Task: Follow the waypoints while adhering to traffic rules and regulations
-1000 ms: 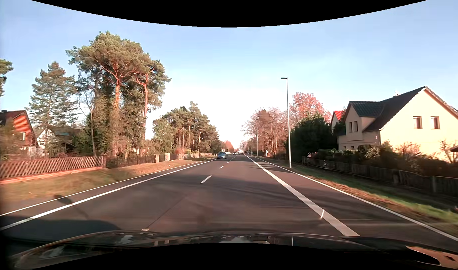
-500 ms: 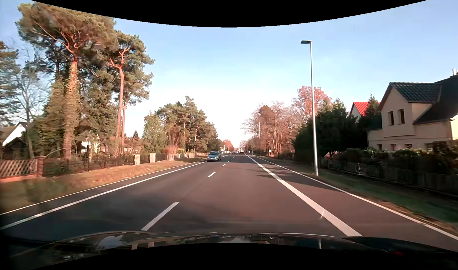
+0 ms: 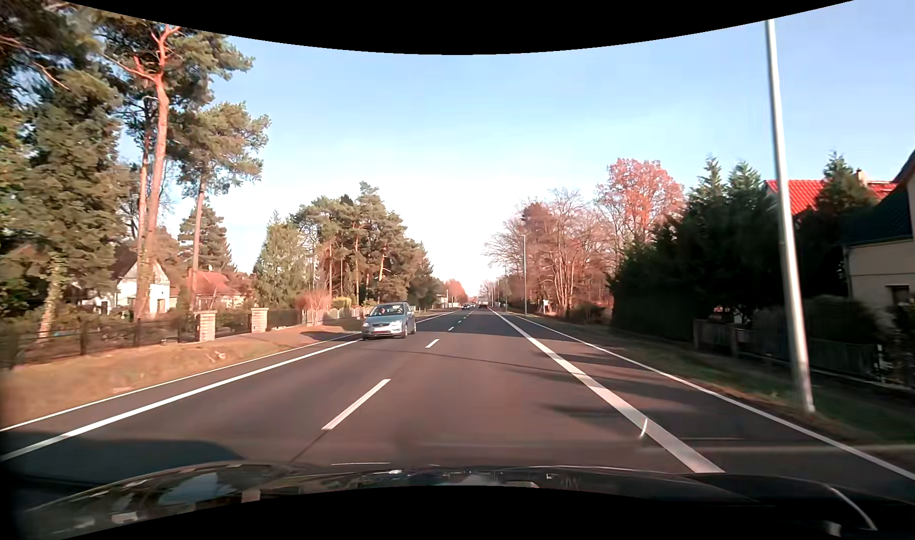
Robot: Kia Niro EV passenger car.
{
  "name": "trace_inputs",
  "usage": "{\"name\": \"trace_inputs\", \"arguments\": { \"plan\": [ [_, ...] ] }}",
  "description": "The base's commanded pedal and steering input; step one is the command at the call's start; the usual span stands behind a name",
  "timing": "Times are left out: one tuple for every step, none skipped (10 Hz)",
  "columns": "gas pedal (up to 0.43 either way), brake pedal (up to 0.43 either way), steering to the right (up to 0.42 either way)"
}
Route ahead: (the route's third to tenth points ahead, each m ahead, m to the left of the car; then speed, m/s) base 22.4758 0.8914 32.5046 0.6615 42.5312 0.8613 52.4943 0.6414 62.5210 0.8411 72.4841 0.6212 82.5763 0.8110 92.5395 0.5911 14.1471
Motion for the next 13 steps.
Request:
{"name": "trace_inputs", "arguments": {
  "plan": [
    [0.118,0.0,-0.001],
    [0.118,0.0,-0.001],
    [0.118,0.0,-0.001],
    [0.13,0.0,-0.001],
    [0.13,0.0,0.0],
    [0.13,0.0,0.0],
    [0.13,0.0,0.0],
    [0.13,0.0,0.0],
    [0.13,0.0,0.0],
    [0.13,0.0,0.0],
    [0.13,0.0,0.0],
    [0.13,0.0,0.0],
    [0.13,0.0,0.0]
  ]
}}
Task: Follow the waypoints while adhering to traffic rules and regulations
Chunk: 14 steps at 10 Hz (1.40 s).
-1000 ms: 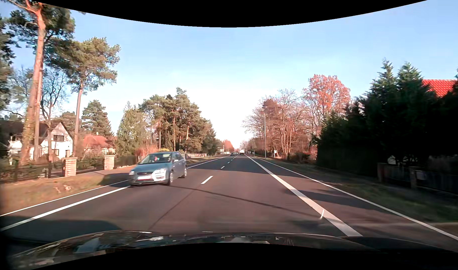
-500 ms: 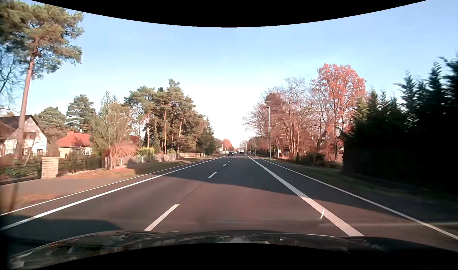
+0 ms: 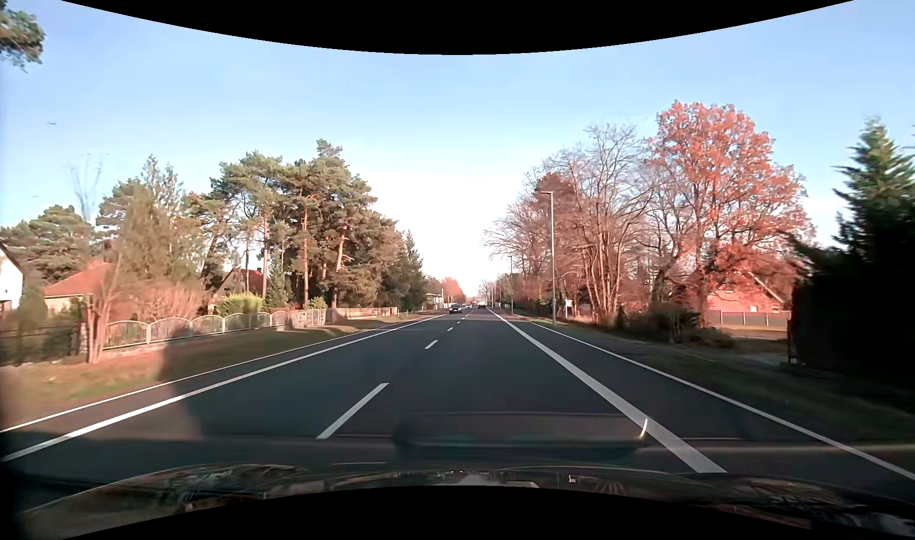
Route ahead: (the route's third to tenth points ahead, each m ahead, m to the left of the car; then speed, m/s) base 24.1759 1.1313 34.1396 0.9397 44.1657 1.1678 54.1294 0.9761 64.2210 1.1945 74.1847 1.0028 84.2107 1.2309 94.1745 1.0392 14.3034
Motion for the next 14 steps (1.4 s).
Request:
{"name": "trace_inputs", "arguments": {
  "plan": [
    [0.13,0.0,0.0],
    [0.13,0.0,0.0],
    [0.13,0.0,0.0],
    [0.13,0.0,0.0],
    [0.118,0.0,0.0],
    [0.118,0.0,0.0],
    [0.118,0.0,0.0],
    [0.118,0.0,0.0],
    [0.118,0.0,0.0],
    [0.118,0.0,0.0],
    [0.118,0.0,0.0],
    [0.118,0.0,0.0],
    [0.118,0.0,0.0],
    [0.118,0.0,0.0]
  ]
}}
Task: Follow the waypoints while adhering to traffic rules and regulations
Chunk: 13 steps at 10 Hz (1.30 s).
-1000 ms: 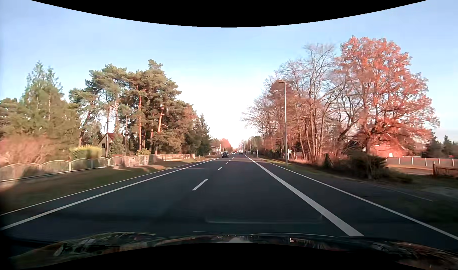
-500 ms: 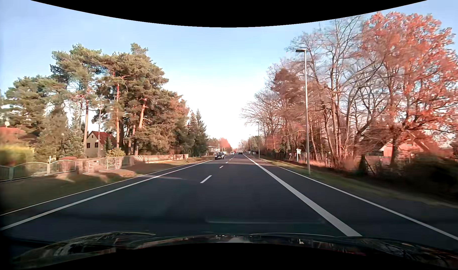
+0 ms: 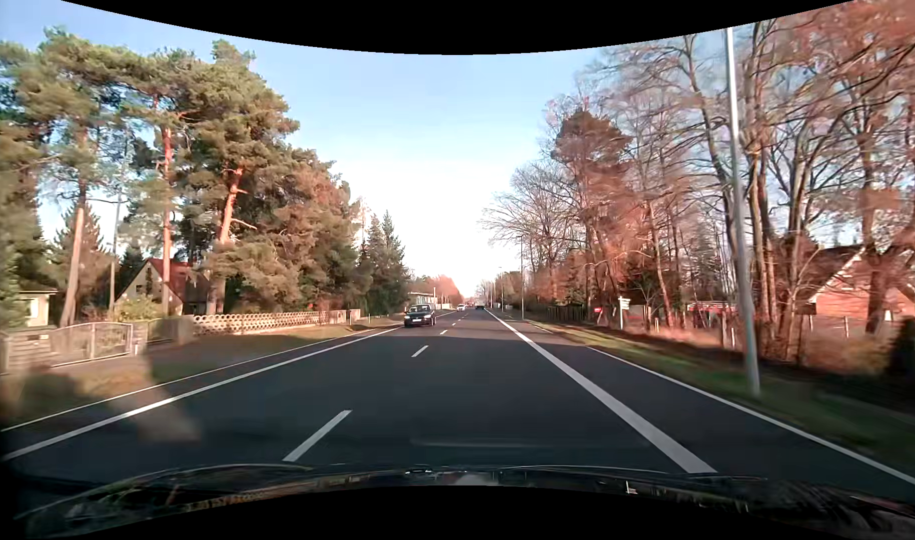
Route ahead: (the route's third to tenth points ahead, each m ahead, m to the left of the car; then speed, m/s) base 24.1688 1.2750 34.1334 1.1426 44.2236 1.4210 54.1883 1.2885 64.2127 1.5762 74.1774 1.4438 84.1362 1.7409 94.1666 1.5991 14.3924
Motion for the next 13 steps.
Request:
{"name": "trace_inputs", "arguments": {
  "plan": [
    [0.118,0.0,0.0],
    [0.11,0.0,0.0],
    [0.11,0.0,0.0],
    [0.11,0.0,0.0],
    [0.11,0.0,0.0],
    [0.11,0.0,0.0],
    [0.11,0.0,0.0],
    [0.11,0.0,0.0],
    [0.11,0.0,0.0],
    [0.098,0.0,0.0],
    [0.098,0.0,0.0],
    [0.098,0.0,-0.001],
    [0.098,0.0,-0.001]
  ]
}}
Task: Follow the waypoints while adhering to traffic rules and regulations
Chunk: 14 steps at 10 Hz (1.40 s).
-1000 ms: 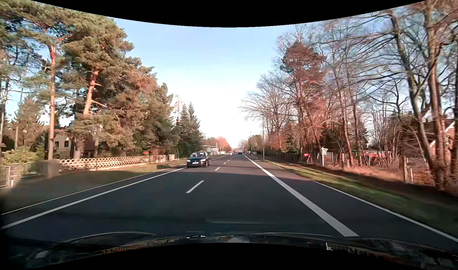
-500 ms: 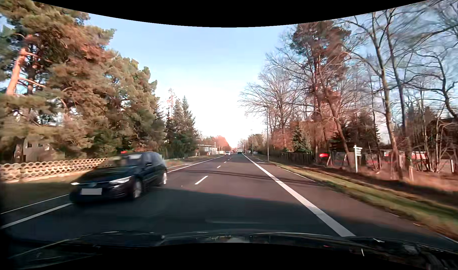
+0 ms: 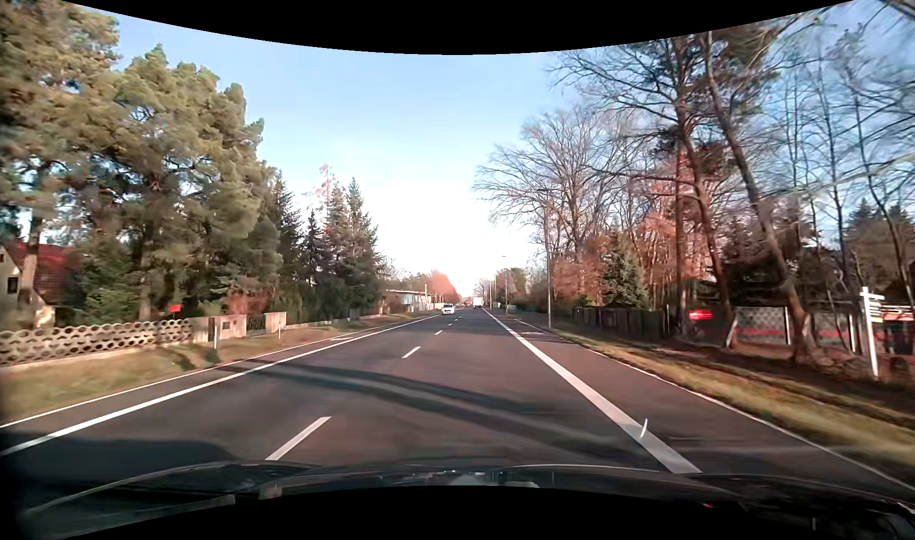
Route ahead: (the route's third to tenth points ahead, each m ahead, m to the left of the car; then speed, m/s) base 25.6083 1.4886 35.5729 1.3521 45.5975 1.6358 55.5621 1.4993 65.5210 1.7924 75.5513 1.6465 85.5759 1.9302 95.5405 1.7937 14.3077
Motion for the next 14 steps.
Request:
{"name": "trace_inputs", "arguments": {
  "plan": [
    [0.098,0.0,-0.002],
    [0.098,0.0,-0.002],
    [0.098,0.0,-0.002],
    [0.11,0.0,-0.002],
    [0.11,0.0,-0.002],
    [0.11,0.0,-0.002],
    [0.11,0.0,-0.002],
    [0.11,0.0,-0.002],
    [0.11,0.0,-0.002],
    [0.11,0.0,-0.002],
    [0.11,0.0,-0.002],
    [0.11,0.0,-0.002],
    [0.11,0.0,-0.002],
    [0.11,0.0,-0.002]
  ]
}}
